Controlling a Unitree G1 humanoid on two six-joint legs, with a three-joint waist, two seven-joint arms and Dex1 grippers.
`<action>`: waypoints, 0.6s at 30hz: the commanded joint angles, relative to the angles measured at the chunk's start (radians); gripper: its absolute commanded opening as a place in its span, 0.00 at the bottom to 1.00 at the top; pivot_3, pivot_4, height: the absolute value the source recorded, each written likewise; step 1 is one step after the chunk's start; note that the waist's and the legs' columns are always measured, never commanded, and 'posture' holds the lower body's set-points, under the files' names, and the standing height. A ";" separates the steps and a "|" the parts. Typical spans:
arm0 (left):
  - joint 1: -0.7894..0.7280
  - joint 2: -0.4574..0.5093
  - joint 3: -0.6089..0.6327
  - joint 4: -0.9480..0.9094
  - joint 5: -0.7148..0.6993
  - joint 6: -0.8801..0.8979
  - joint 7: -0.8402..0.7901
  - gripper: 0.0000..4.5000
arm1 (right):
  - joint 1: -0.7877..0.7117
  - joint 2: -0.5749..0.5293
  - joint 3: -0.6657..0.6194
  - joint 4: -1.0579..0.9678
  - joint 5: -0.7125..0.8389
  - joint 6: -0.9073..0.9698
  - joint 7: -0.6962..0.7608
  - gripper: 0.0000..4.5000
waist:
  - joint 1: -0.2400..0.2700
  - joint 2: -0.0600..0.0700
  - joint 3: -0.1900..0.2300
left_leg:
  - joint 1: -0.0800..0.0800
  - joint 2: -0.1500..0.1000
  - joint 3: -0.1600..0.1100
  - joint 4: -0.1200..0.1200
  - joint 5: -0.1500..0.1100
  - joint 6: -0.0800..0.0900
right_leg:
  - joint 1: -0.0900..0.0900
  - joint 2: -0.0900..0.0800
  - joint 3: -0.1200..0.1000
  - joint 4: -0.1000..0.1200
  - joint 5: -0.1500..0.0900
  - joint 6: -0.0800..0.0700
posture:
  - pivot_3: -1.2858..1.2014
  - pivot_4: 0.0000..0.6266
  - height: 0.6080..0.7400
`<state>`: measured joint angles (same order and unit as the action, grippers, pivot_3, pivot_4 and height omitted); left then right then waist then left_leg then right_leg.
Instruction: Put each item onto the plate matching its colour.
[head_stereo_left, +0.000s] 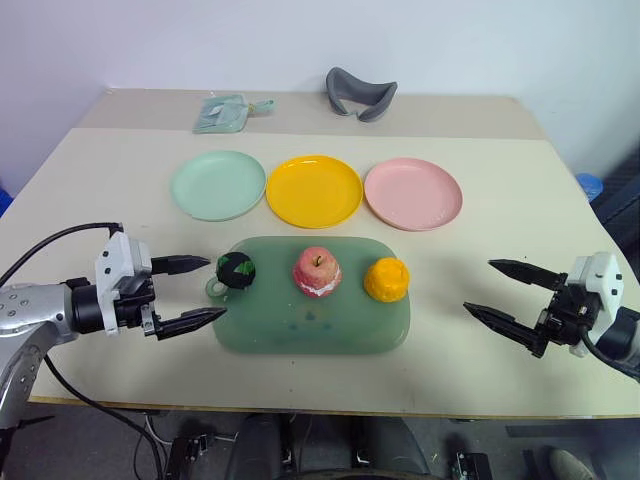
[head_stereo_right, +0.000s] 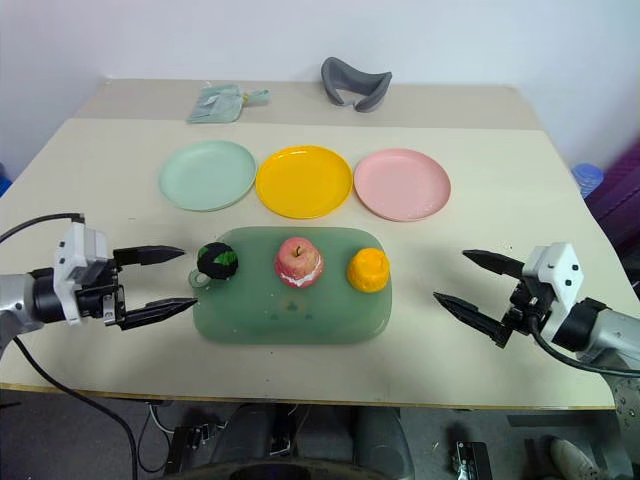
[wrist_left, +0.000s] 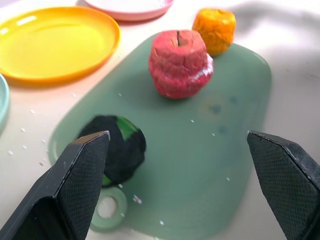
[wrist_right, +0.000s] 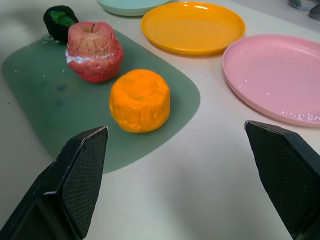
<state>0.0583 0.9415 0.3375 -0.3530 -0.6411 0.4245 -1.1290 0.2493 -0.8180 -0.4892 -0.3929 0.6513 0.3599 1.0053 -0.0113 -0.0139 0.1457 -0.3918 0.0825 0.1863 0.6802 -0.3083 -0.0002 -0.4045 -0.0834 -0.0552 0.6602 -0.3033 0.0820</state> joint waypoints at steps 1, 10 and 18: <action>-0.009 0.006 0.014 -0.007 0.003 0.001 0.004 1.00 | -0.009 -0.010 -0.020 -0.036 0.014 0.003 0.001 0.99 | 0.000 0.000 0.000 | 0.000 0.000 0.000 0.000 0.000 0.000 | 0.000 0.000 0.000 0.000 0.000 0.000 | 0.52 0.24 1.00; -0.075 -0.049 -0.021 -0.018 -0.001 0.045 0.095 1.00 | -0.042 0.002 0.012 -0.045 -0.006 0.004 -0.022 0.99 | 0.000 0.000 0.000 | 0.000 0.000 0.000 0.000 0.000 0.000 | 0.000 0.000 0.000 0.000 0.000 0.000 | 0.52 0.24 1.00; -0.149 -0.107 -0.056 -0.012 -0.011 0.054 0.143 1.00 | -0.118 0.029 0.070 -0.038 -0.001 -0.010 -0.036 0.99 | 0.000 0.000 0.000 | 0.000 0.000 0.000 0.000 0.000 0.000 | 0.000 0.001 0.000 0.000 0.000 0.000 | 0.52 0.24 1.00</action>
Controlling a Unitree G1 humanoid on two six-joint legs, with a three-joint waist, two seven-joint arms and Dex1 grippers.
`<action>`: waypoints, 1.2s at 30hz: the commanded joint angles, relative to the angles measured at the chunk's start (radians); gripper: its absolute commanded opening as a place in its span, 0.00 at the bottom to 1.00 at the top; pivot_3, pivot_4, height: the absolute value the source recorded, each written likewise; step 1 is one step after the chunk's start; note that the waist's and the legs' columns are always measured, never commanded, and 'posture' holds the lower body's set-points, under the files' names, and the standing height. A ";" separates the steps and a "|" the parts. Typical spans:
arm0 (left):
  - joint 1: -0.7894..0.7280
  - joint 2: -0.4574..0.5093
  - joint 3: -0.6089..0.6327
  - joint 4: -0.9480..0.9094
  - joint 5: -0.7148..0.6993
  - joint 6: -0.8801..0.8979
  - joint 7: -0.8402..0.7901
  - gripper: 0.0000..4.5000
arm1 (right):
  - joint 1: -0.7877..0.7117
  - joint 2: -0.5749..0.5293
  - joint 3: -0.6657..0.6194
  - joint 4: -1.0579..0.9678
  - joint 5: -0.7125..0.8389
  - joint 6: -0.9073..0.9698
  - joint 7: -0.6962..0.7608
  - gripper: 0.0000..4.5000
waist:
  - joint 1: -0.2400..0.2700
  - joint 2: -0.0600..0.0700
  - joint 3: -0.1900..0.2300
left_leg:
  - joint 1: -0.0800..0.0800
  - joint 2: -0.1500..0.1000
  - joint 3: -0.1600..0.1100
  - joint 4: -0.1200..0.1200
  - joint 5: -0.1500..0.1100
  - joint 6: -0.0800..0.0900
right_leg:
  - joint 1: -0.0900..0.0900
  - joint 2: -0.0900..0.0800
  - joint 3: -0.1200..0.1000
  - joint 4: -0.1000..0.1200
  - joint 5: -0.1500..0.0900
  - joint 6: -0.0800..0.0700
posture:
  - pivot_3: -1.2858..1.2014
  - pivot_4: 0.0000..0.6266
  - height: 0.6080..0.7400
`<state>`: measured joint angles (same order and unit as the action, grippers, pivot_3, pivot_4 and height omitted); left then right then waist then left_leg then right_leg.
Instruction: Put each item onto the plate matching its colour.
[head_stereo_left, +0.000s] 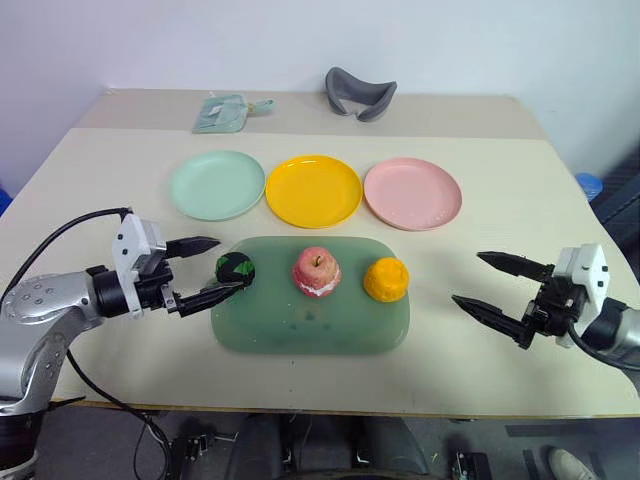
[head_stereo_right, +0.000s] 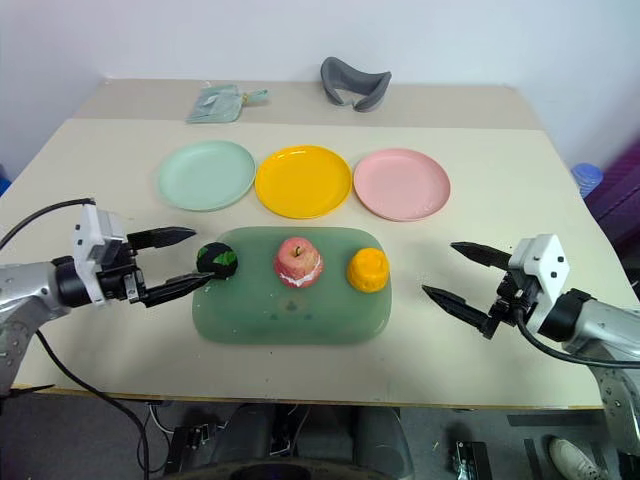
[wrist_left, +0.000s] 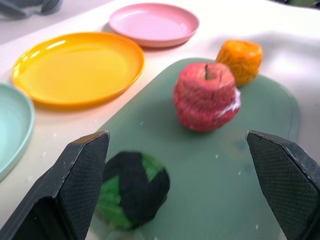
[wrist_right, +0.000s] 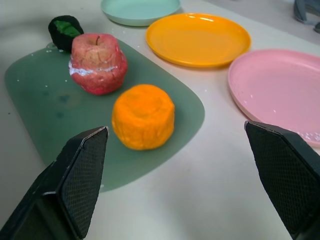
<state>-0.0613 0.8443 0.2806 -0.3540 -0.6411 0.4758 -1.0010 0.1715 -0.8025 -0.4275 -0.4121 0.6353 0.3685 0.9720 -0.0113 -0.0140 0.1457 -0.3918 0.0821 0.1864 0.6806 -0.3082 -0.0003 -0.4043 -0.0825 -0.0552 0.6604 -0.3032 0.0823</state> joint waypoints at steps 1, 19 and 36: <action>-0.042 -0.020 -0.003 -0.010 -0.015 0.003 0.022 1.00 | -0.061 0.016 0.023 -0.018 0.021 -0.020 0.000 0.99 | 0.000 0.000 0.000 | 0.000 0.000 0.000 0.000 0.000 0.000 | 0.000 0.000 0.000 0.000 0.000 0.000 | 0.52 0.24 1.00; -0.141 -0.057 -0.117 -0.039 0.114 0.165 0.223 1.00 | -0.528 0.080 0.365 0.160 -0.015 -0.025 0.156 0.99 | 0.000 -0.001 0.000 | 0.000 0.000 0.001 0.001 0.000 0.000 | -0.001 0.000 0.000 0.001 0.000 0.000 | 0.52 0.24 1.00; -0.080 -0.083 -0.193 -0.034 0.182 0.223 0.310 1.00 | -0.526 0.132 0.380 0.274 -0.085 -0.142 0.225 0.99 | 0.001 0.000 0.001 | 0.000 0.000 0.001 0.001 0.000 0.000 | -0.001 0.000 0.000 0.001 0.000 0.000 | 0.52 0.24 1.00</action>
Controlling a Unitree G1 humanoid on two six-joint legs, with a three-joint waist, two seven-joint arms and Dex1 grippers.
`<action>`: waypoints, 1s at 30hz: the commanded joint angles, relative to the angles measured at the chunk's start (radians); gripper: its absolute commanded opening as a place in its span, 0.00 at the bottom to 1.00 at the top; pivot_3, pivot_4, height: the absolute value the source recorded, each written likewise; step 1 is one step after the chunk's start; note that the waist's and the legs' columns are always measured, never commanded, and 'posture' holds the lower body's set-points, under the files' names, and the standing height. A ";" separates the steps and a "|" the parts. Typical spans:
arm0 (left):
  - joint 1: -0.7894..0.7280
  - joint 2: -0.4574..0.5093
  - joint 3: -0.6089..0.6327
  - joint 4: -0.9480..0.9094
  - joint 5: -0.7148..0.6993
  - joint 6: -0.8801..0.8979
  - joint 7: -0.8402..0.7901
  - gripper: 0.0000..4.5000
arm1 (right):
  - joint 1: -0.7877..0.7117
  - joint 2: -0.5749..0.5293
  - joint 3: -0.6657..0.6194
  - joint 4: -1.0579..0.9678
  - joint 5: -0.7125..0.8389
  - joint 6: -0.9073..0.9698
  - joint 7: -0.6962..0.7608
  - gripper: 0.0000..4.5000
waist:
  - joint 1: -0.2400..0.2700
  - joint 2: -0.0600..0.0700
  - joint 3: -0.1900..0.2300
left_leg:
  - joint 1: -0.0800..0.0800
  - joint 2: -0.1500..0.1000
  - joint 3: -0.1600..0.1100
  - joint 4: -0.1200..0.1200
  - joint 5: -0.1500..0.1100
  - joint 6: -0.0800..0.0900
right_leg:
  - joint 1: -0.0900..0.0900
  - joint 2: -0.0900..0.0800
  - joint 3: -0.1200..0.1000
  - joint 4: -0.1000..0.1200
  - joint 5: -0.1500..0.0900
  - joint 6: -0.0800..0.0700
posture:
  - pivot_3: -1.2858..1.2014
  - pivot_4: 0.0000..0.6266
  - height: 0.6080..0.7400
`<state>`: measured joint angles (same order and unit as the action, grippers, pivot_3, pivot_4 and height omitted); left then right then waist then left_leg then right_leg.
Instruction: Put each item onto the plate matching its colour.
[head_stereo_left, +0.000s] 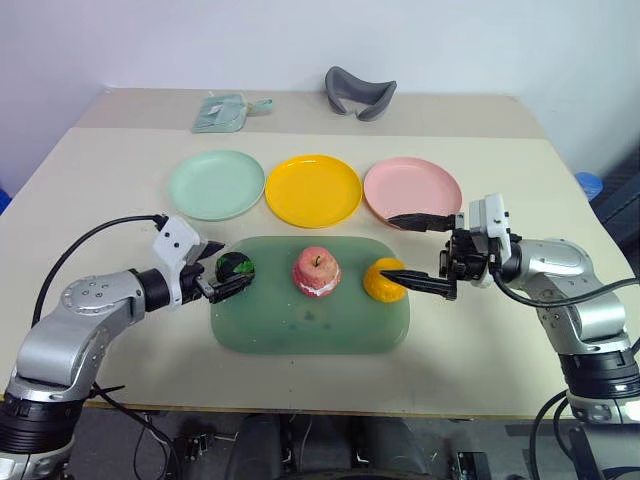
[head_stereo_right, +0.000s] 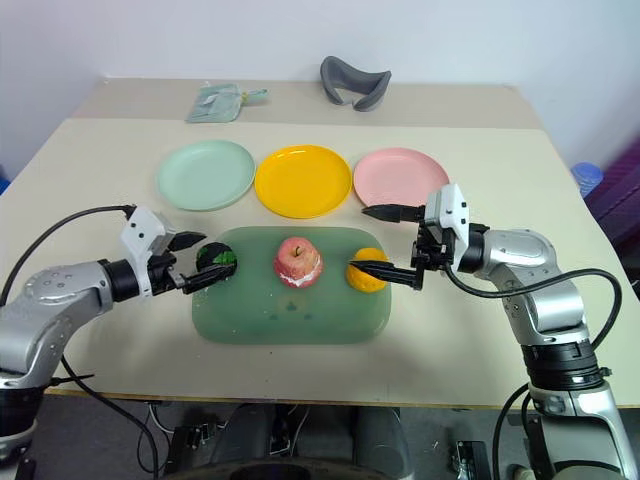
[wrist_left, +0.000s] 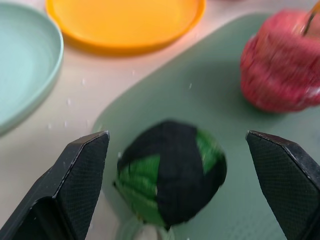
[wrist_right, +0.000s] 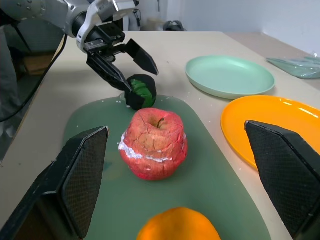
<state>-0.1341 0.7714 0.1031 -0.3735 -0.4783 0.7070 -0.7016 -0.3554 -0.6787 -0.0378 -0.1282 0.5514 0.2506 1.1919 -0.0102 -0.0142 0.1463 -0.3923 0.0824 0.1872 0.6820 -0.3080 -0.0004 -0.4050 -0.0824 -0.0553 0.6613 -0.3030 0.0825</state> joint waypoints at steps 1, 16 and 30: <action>-0.012 -0.024 -0.029 -0.008 0.025 -0.009 0.019 1.00 | 0.002 0.009 -0.010 -0.012 -0.002 -0.024 0.003 0.99 | 0.000 0.000 0.000 | 0.000 0.000 0.000 0.000 0.000 0.000 | 0.000 0.000 0.000 0.000 0.000 0.000 | 0.52 0.24 1.00; -0.091 -0.144 -0.001 0.091 0.079 -0.080 0.110 0.49 | -0.024 0.008 -0.016 -0.016 -0.009 -0.014 -0.024 1.00 | 0.002 0.000 0.000 | 0.000 0.000 0.000 0.001 0.000 0.000 | 0.000 0.000 0.000 0.000 0.000 0.000 | 0.52 0.24 1.00; -0.586 -0.336 0.048 0.668 0.322 -0.248 0.557 0.49 | -0.179 0.148 0.008 0.109 -0.108 -0.081 -0.188 1.00 | -0.002 -0.001 0.000 | 0.000 -0.001 0.001 0.001 0.000 0.000 | 0.000 0.000 -0.001 0.001 0.000 0.001 | 0.52 0.24 1.00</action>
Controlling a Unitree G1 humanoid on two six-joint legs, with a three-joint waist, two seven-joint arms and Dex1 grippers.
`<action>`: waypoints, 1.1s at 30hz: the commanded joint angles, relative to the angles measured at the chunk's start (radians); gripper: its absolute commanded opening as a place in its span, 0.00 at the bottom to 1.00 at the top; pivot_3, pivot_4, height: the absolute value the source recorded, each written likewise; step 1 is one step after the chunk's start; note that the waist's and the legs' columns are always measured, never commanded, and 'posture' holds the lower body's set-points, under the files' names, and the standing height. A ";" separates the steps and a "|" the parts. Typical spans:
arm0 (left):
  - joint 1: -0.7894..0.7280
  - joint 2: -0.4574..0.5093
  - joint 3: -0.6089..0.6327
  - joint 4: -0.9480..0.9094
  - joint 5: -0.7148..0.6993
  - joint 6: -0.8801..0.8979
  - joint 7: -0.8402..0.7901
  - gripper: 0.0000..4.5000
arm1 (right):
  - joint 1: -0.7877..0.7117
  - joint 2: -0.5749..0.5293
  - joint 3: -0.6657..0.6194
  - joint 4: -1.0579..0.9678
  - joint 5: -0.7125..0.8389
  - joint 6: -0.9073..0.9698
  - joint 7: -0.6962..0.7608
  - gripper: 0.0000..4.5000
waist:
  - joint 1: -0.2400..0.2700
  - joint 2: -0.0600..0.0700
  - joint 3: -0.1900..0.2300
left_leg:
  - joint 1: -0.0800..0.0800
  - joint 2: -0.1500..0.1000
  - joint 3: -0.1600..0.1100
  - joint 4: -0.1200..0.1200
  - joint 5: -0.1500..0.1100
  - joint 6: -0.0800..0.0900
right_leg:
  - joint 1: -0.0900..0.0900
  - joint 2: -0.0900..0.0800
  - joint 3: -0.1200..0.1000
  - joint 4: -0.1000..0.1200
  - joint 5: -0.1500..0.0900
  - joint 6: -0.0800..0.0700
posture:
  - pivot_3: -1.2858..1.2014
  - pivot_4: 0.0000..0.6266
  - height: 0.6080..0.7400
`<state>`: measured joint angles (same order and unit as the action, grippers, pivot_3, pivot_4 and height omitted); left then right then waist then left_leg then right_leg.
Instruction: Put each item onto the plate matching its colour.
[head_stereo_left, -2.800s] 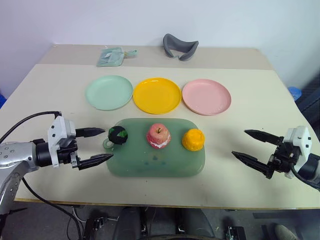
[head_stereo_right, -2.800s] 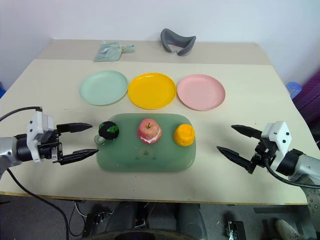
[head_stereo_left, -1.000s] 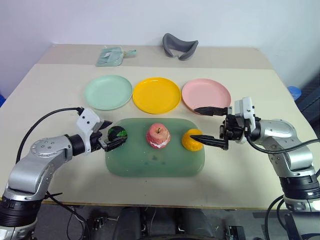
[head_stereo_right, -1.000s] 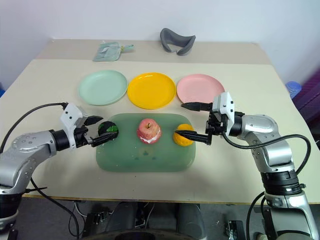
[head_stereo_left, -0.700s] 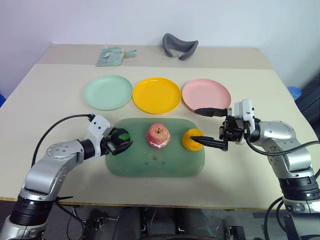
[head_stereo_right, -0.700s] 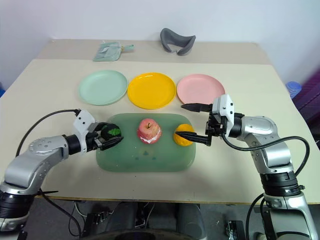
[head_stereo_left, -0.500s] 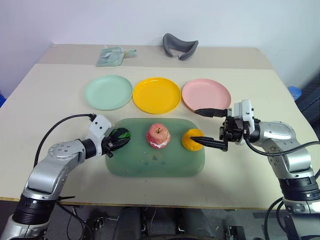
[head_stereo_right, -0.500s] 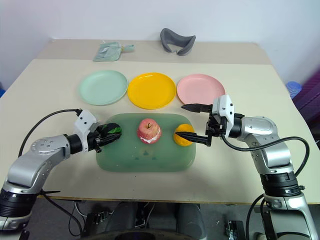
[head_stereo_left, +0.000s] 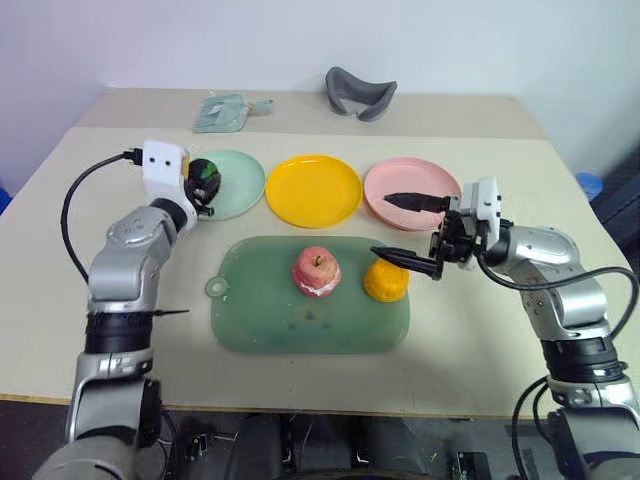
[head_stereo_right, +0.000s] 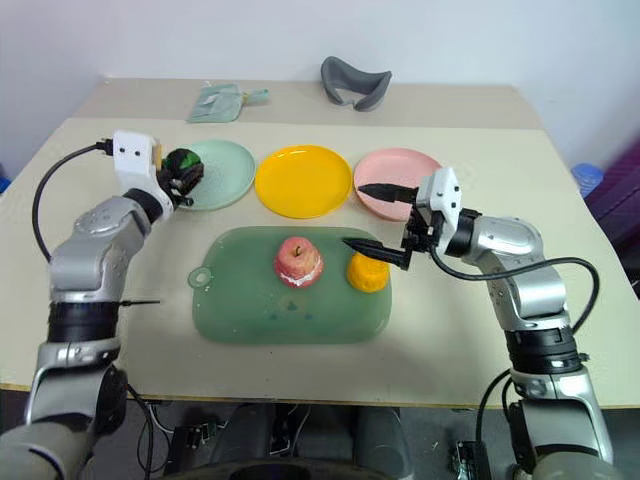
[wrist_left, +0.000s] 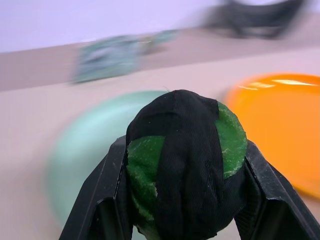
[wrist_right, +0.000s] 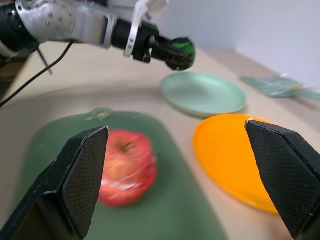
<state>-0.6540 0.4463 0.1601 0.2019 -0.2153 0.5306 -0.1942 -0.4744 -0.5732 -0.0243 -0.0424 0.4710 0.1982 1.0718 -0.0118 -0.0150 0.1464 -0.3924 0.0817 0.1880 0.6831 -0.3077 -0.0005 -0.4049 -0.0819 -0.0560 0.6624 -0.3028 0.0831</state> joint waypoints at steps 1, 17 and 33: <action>-0.087 -0.022 -0.008 0.133 0.066 -0.086 0.065 0.49 | -0.080 0.068 -0.002 0.041 -0.045 -0.039 -0.100 1.00 | 0.000 0.000 0.000 | 0.000 0.000 0.001 0.000 0.000 0.000 | -0.001 0.000 0.000 0.000 0.000 0.000 | 0.52 0.24 1.00; -0.186 -0.094 0.018 0.444 0.100 -0.264 0.146 0.72 | -0.218 0.286 0.023 0.161 -0.114 -0.116 -0.261 1.00 | -0.003 0.000 0.000 | -0.001 0.000 0.004 0.000 0.001 -0.001 | -0.002 0.000 0.000 0.001 0.000 0.000 | 0.52 0.24 1.00; 0.083 -0.023 -0.012 -0.199 -0.171 -0.167 -0.330 0.99 | -0.099 0.211 0.012 0.027 -0.089 -0.058 -0.243 1.00 | -0.004 0.000 0.001 | -0.002 0.001 0.004 0.000 0.001 -0.001 | -0.002 0.000 0.000 0.002 0.000 0.000 | 0.52 0.24 1.00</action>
<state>-0.5622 0.4069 0.1493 0.0722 -0.3409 0.3367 -0.4705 -0.5688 -0.3551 0.0035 0.0442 0.3621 0.1406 0.8278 -0.0159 -0.0148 0.1470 -0.3940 0.0823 0.1918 0.6830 -0.3067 -0.0024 -0.4073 -0.0817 -0.0563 0.6639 -0.3028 0.0832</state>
